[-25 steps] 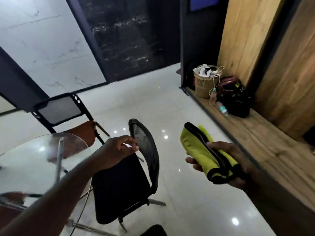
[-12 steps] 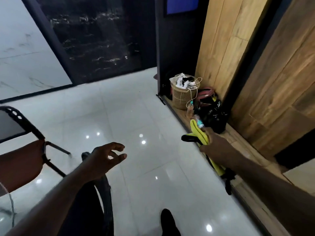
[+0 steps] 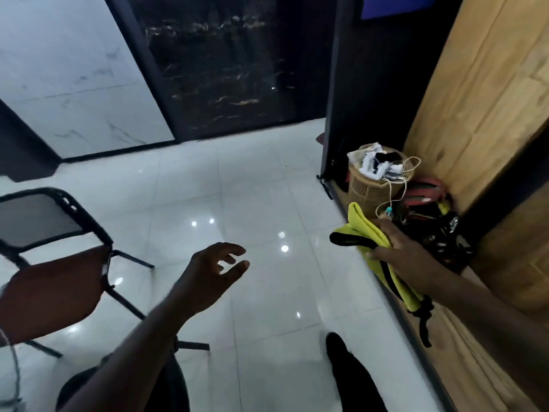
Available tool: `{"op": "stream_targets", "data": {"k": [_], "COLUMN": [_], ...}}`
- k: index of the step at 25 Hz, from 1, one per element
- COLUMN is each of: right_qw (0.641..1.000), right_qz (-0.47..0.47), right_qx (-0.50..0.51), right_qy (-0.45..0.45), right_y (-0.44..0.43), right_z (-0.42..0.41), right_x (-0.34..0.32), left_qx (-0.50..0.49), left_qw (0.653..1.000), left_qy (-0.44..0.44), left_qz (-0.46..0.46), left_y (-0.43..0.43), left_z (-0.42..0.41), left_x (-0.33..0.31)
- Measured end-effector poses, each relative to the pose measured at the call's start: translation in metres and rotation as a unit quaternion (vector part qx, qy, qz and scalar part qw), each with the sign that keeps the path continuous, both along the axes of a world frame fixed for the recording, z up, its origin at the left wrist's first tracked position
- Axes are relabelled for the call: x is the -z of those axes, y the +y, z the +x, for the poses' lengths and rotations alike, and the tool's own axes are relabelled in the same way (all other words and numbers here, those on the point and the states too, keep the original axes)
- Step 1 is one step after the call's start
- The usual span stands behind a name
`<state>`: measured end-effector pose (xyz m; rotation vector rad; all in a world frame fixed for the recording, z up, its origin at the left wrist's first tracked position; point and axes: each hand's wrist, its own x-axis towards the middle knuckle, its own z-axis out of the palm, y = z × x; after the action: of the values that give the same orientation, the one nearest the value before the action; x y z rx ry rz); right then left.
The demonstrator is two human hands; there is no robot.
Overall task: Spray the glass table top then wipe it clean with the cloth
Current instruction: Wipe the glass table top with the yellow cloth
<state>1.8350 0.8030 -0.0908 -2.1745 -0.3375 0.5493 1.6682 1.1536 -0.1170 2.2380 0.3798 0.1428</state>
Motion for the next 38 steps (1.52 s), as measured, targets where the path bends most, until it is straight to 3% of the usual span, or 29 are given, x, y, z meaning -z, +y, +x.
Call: {"op": "stream_targets", "data": {"k": [6,10,15,21,27,29,38], "right_qw": [0.982,0.95,0.889,0.831,0.777,0.742,0.526], "right_qz": [-0.002,0.001,-0.025,-0.007,-0.012,-0.024,0.017], "right_qx": [-0.187,-0.31,-0.456,-0.556,-0.628,-0.669,-0.85], "right_qy": [0.015,0.02,0.02,0.011,0.038,0.041,-0.013], "right_y": [0.136,0.247,0.396,0.55,0.692,0.744,0.911], "right_z": [0.151,0.192,0.191,0.165,0.142,0.122,0.022], "right_x": [0.026,0.027,0.038,0.025,0.039,0.053,0.075], "left_qx": [-0.159,-0.273,-0.394,-0.535,-0.621,-0.65,-0.852], "left_qw": [0.986,0.959,0.917,0.844,0.782,0.759,0.52], "left_qy": [0.002,0.015,0.044,-0.023,-0.007,0.011,0.03], "left_qz": [0.055,0.079,0.052,-0.001,-0.047,-0.035,-0.054], "left_y": [0.043,0.084,0.139,0.221,0.298,0.321,0.335], "left_z": [0.054,0.046,0.015,-0.013,-0.022,-0.027,-0.029], "left_x": [-0.009,-0.008,0.023,0.032,0.028,0.028,0.017]}}
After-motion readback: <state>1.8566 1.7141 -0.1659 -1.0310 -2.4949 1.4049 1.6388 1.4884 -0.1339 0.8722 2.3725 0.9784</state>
